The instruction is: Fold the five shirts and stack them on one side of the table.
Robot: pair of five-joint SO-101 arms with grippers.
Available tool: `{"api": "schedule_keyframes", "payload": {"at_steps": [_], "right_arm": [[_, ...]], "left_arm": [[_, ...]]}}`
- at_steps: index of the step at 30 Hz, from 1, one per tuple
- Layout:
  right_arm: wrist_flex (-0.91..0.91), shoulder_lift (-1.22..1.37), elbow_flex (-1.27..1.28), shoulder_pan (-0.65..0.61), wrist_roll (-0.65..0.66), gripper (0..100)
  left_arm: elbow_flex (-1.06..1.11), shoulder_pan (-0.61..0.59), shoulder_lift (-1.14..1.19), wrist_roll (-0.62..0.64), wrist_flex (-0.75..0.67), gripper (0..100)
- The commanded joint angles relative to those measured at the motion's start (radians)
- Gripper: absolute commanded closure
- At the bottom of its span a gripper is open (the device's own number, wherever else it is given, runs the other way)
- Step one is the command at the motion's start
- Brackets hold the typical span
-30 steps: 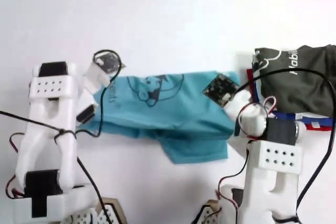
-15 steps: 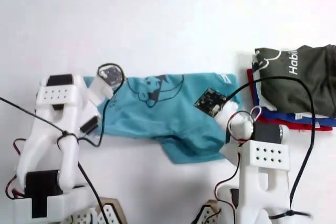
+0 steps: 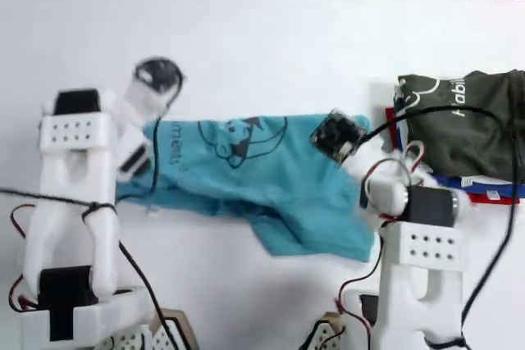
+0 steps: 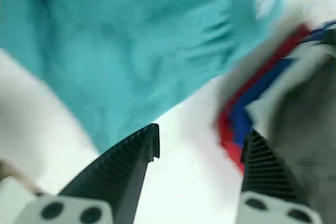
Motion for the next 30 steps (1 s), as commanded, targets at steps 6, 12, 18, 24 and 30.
{"api": "schedule_keyframes", "payload": {"at_steps": [6, 12, 18, 24, 30], "right_arm": [[-0.151, 0.065, -0.161, -0.001, -0.155, 77.2], [-0.240, 0.291, -0.141, -0.001, -0.189, 77.2], [-0.274, 0.335, -0.141, -0.012, -0.189, 77.2], [-0.282, 0.341, -0.143, -0.024, -0.189, 77.2], [-0.282, 0.341, -0.143, -0.024, -0.189, 77.2]], "left_arm": [[-0.283, -0.009, 0.052, 0.021, 0.077, 85], [-0.371, -0.068, 0.319, 0.021, 0.078, 86], [-0.427, -0.089, 0.433, -0.058, 0.150, 84], [-0.429, -0.087, 0.354, -0.078, 0.235, 84], [-0.334, -0.069, 0.114, -0.121, 0.255, 84]]}}
